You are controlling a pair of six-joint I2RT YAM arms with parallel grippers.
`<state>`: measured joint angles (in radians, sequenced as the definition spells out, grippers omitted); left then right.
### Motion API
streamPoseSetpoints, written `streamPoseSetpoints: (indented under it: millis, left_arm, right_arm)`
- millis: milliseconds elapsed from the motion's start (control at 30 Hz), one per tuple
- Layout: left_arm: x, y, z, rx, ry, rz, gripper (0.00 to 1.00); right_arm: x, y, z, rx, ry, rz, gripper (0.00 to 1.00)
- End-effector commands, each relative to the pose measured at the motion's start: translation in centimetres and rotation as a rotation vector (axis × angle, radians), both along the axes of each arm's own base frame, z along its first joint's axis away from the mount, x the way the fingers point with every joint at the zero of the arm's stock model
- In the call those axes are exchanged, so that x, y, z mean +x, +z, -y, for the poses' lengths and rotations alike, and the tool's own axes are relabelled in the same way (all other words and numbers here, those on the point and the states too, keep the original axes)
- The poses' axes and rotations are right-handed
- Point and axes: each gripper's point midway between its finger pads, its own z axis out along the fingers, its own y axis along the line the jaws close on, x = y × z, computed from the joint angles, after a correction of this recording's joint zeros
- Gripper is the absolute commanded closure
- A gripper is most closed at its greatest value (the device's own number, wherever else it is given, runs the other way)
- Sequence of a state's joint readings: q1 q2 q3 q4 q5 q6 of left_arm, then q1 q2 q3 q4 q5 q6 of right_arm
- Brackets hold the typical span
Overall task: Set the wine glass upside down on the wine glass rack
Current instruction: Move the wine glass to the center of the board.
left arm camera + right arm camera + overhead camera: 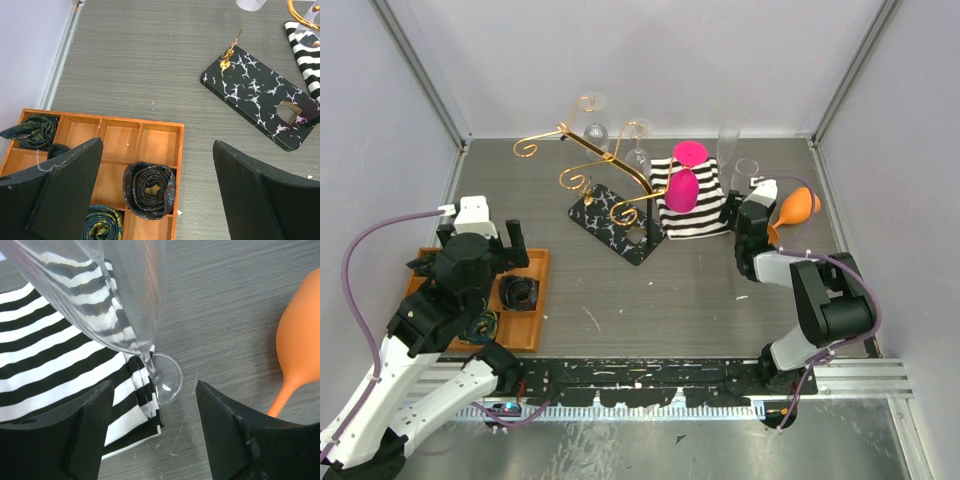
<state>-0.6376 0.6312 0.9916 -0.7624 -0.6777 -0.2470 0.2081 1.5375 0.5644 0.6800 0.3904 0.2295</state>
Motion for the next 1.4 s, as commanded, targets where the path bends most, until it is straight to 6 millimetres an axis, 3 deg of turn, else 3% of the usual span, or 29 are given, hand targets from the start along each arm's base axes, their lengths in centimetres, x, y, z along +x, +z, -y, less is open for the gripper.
streamPoseSetpoints:
  millis: [0, 567, 767, 833, 1000, 1167, 1367]
  left_arm:
    - [0.2, -0.2, 0.3, -0.013, -0.004, 0.002, 0.02]
    - [0.4, -0.4, 0.6, -0.014, -0.014, -0.006, 0.02]
    - [0.3, -0.6, 0.8, -0.014, -0.023, -0.013, 0.02]
    - [0.3, -0.6, 0.8, -0.013, -0.025, -0.015, 0.02]
    - [0.3, -0.7, 0.9, -0.015, -0.027, -0.015, 0.02]
    - [0.5, -0.8, 1.2, -0.016, -0.034, -0.022, 0.02]
    - [0.5, -0.8, 1.2, -0.015, -0.037, -0.025, 0.02]
  right_arm:
    - [2.5, 3.3, 0.3, -0.006, -0.013, 0.114, 0.29]
    - [4.4, 2.4, -0.3, 0.000, 0.012, 0.055, 0.28]
    - [3.4, 1.5, -0.9, 0.038, 0.031, -0.027, 0.18]
    - [2.9, 1.1, -0.9, 0.049, 0.032, -0.050, 0.10]
    - [2.5, 0.9, -1.0, 0.052, 0.040, -0.065, 0.04]
    - [2.9, 0.8, -1.1, 0.044, 0.046, -0.071, 0.06]
    - [3.1, 1.1, -0.9, 0.031, 0.034, -0.053, 0.17]
